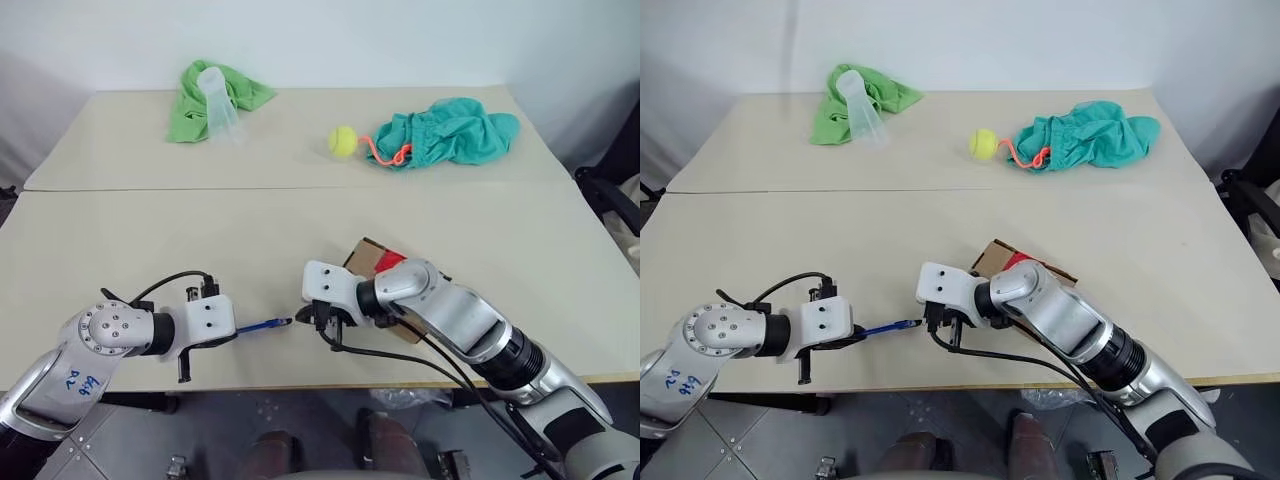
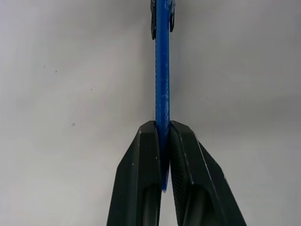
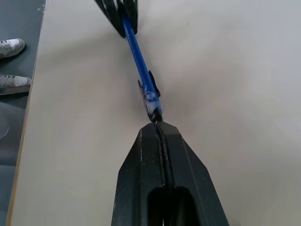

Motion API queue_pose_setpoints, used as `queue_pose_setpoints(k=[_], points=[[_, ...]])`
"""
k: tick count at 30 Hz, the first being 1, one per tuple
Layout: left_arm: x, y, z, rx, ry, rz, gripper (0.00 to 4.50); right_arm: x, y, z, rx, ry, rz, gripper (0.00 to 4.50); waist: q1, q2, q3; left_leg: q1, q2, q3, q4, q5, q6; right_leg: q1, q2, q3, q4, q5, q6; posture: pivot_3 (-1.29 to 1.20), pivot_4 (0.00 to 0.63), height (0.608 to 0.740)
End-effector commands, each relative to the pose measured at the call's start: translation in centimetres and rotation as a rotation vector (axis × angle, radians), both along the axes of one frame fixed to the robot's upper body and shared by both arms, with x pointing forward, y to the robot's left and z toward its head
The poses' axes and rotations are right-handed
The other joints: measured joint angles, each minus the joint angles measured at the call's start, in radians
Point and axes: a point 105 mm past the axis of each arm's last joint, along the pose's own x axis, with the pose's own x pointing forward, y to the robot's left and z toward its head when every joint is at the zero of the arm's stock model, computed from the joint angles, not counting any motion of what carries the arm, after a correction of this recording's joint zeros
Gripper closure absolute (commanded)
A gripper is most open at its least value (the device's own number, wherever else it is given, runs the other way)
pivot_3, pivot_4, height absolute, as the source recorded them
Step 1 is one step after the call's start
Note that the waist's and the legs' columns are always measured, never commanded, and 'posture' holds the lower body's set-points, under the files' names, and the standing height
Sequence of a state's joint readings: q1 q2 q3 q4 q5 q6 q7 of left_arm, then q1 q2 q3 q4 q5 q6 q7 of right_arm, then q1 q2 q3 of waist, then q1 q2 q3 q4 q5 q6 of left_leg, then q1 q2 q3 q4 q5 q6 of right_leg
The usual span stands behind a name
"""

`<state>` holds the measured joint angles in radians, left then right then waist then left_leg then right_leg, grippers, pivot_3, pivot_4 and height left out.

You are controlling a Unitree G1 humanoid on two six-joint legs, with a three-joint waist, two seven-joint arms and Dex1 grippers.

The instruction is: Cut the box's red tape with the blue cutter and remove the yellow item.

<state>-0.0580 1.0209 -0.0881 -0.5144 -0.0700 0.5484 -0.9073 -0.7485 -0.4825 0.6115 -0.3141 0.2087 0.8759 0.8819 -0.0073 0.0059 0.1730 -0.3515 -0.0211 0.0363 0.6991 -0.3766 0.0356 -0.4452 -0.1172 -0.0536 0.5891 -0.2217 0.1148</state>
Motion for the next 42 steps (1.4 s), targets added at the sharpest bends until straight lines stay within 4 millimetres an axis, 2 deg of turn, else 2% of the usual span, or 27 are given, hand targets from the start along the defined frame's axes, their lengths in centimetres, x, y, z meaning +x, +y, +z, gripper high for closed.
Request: queue_pose_setpoints(k=[1, 6, 13, 25, 30, 38, 42], points=[[-1.2, -0.5, -2.3, -0.021, 0.111, 0.002, 3.55, 0.2, 0.1, 1.7, 0.042, -0.043, 0.012, 4.50, 0.004, 0.000, 0.000, 0.000, 0.000, 0.000, 0.000, 0.000, 0.000, 0.000, 0.000, 0.000, 0.000, 0.000, 0.000, 0.00, 0.150, 0.740], [-1.3, -1.1, -1.7, -0.075, 0.136, 0.009, 2.14, 0.0, -0.1, 2.0, 0.049, -0.043, 0.019, 4.50, 0.004, 0.000, 0.000, -0.001, -0.001, 0.000, 0.000, -0.002, 0.002, 0.000, 0.000, -0.001, -0.002, 0.000, 0.000, 0.00, 0.150, 0.740], [-2.7, -0.9, -2.1, -0.116, 0.241, 0.025, 2.14, 0.1, -0.1, 2.2, 0.054, -0.045, 0.023, 4.50, 0.002, 0.000, 0.000, -0.002, 0.000, 0.000, 0.000, -0.005, 0.004, -0.001, 0.000, -0.005, -0.004, -0.001, -0.001, 0.00, 0.150, 0.740], [-2.5, 0.3, -3.6, -0.157, 0.323, 0.091, 2.14, -0.1, 0.0, 2.3, 0.057, -0.040, 0.042, 4.50, 0.003, 0.000, 0.000, -0.001, 0.001, 0.001, 0.000, -0.007, 0.003, 0.000, -0.001, -0.012, -0.004, -0.002, -0.004, 0.00, 0.150, 0.740], [-2.6, 0.7, -4.0, -0.152, 0.333, 0.092, 3.26, -0.5, -0.1, 2.5, 0.057, -0.037, 0.057, 4.50, 0.001, 0.002, -0.001, 0.000, 0.002, 0.001, 0.000, -0.006, 0.002, 0.000, 0.000, -0.013, -0.003, -0.002, -0.004, 0.00, 0.150, 0.740], [-3.5, 0.9, -5.0, -0.137, 0.367, 0.085, 3.26, -1.0, 0.4, 2.4, 0.050, -0.039, 0.087, 4.50, -0.006, 0.010, -0.006, 0.000, 0.002, 0.001, 0.000, -0.007, 0.002, 0.000, 0.000, -0.013, -0.003, -0.002, -0.004, 0.00, 0.150, 0.740], [-3.8, 0.6, -5.0, -0.131, 0.373, 0.075, 4.04, -1.1, 0.8, 2.1, 0.034, -0.045, 0.101, 4.50, -0.016, 0.013, -0.008, 0.000, 0.002, 0.001, 0.000, -0.007, 0.002, 0.000, 0.000, -0.013, -0.003, -0.002, -0.004, 0.00, 0.150, 0.740]])
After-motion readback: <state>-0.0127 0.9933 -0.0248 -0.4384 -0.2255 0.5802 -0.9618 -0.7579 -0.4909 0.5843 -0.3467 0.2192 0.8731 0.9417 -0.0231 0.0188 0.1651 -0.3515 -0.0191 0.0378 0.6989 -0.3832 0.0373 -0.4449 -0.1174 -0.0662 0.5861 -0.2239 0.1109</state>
